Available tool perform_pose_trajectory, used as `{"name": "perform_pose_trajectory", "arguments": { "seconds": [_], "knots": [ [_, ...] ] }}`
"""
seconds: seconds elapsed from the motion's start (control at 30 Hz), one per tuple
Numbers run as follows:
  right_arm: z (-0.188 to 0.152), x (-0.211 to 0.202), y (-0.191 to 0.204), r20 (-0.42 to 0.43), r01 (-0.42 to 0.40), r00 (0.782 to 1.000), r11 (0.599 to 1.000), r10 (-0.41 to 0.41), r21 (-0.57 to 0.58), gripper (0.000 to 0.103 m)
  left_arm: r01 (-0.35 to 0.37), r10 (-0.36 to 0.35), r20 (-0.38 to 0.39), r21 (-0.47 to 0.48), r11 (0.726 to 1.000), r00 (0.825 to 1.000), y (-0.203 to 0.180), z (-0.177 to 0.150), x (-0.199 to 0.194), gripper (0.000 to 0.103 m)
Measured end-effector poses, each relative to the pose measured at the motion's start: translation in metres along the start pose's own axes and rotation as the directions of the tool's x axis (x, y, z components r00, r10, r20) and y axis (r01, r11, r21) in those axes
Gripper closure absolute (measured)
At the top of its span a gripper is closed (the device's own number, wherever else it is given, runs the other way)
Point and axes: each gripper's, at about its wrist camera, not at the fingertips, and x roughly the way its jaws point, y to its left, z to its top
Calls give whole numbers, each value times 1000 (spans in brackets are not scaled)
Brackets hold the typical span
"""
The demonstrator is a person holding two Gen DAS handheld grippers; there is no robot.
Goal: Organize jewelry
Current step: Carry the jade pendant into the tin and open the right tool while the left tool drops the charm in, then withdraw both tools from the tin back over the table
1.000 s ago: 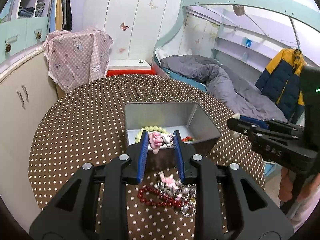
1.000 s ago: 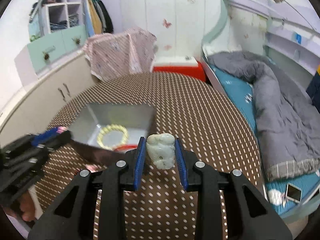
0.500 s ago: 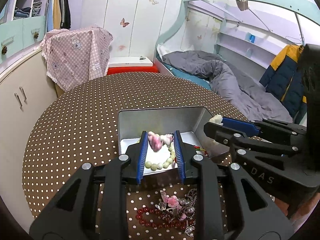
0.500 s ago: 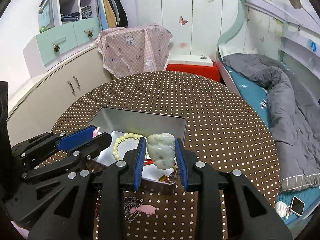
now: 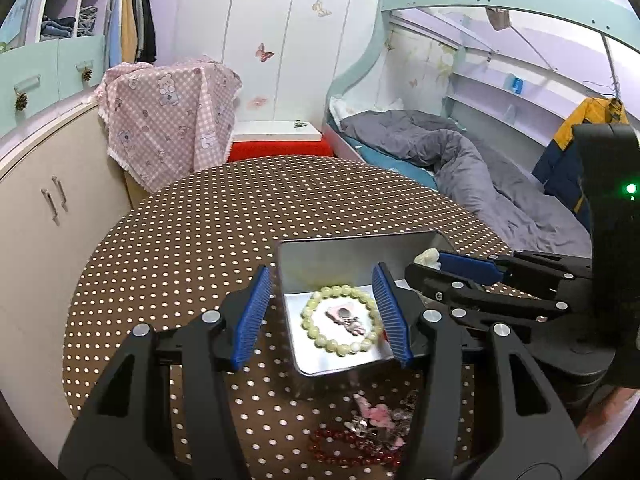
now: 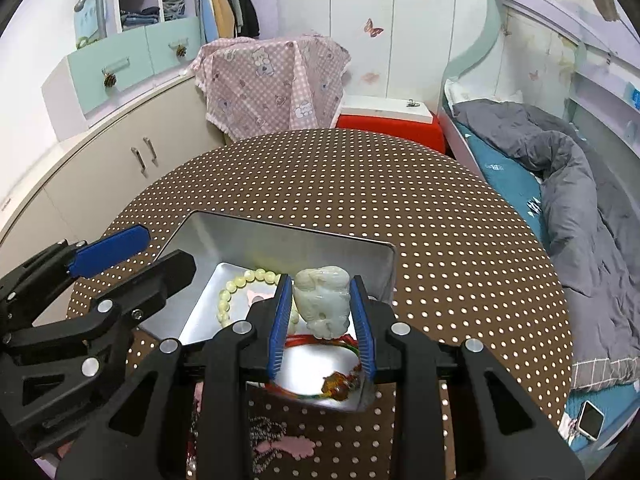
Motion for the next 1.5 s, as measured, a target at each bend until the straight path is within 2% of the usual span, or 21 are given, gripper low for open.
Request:
{"name": "perform_pose_trajectory", "arguments": {
  "seconds": [0.5, 0.7, 0.97, 1.23, 1.5],
  "knots": [
    [3, 3, -1, -19, 12, 1000, 1000, -12, 13, 74, 6, -6, -17, -18, 1000, 1000, 10, 0, 7, 50],
    [4, -8, 0, -5, 6, 1000, 1000, -6, 23, 61, 5, -5, -2, -15, 1000, 1000, 9, -1, -1, 50],
    [-1, -33, 2, 30, 16, 999, 999, -17, 42, 50, 0, 0, 17, -24, 1000, 1000, 7, -7, -23, 48],
    [-12, -61, 4, 65, 44, 997, 997, -48, 57, 31, 5, -4, 40, -16, 1000, 999, 0, -14, -51, 38],
    [-37, -80, 4, 61, 53, 996, 996, -57, 76, 21, -4, 5, 29, -25, 1000, 1000, -3, -30, -73, 33]
  ]
}}
